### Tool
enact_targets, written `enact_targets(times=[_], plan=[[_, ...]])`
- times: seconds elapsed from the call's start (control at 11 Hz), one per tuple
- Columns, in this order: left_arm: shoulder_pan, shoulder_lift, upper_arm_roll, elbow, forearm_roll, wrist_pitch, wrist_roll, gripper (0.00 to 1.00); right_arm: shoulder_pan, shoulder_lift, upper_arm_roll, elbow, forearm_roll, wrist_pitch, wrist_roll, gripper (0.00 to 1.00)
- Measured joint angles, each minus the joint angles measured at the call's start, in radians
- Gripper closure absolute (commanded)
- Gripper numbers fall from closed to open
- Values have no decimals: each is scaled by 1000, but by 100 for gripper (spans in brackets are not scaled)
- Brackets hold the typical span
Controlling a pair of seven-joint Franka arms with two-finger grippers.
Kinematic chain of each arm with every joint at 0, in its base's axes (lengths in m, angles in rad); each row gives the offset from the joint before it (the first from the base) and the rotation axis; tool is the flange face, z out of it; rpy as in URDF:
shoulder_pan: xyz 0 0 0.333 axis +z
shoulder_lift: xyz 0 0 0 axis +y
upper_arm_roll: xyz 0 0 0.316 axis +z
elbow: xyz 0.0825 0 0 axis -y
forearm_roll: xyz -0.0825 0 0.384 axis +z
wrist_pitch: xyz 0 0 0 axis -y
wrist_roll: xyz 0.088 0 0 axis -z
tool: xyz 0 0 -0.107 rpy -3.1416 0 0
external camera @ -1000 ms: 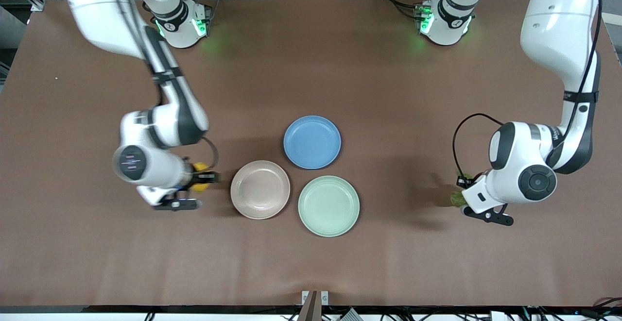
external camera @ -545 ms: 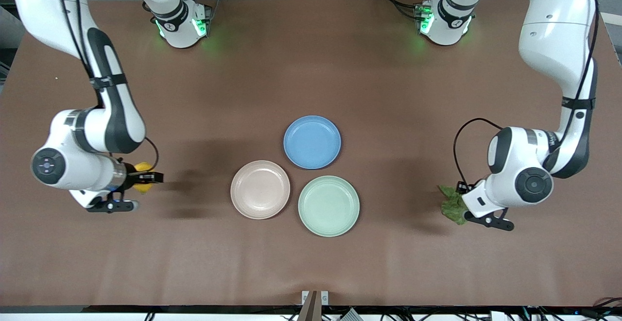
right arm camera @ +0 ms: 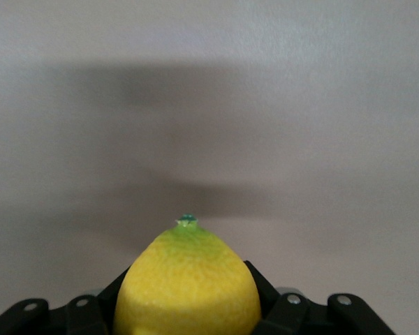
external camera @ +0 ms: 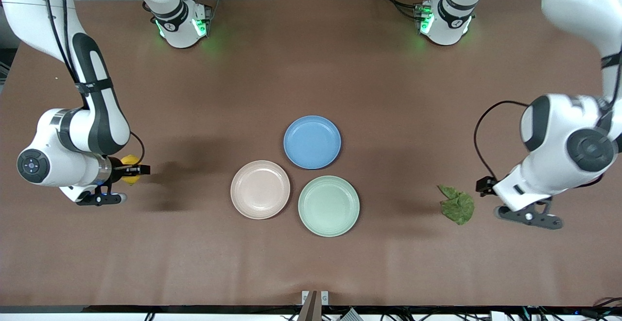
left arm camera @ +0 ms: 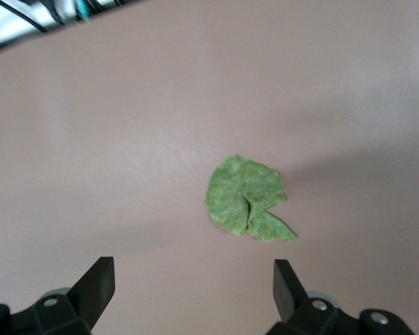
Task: Pick lemon and lettuce from plates
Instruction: 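Raise the left gripper away from the lettuce while the right gripper holds the lemon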
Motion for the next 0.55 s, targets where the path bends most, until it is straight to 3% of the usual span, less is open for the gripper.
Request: enact_targets(times=[0.18,0.27,0.36,0.55], plan=[[6,-67,3,0,-30,-23,-10,0,-9,20,0,-11,0,7,-1,43],[9,-99,4,0,-35,-61,-19,0,-10,39,0,-12,0,18,-1,34],[12,-129,4,0,-36,-99,-35,0,-10,59,0,-13,0,36,-1,0],[25,-182,5,0,-60,-161,-56,0,-10,90,0,-13,0,67,-1,0]])
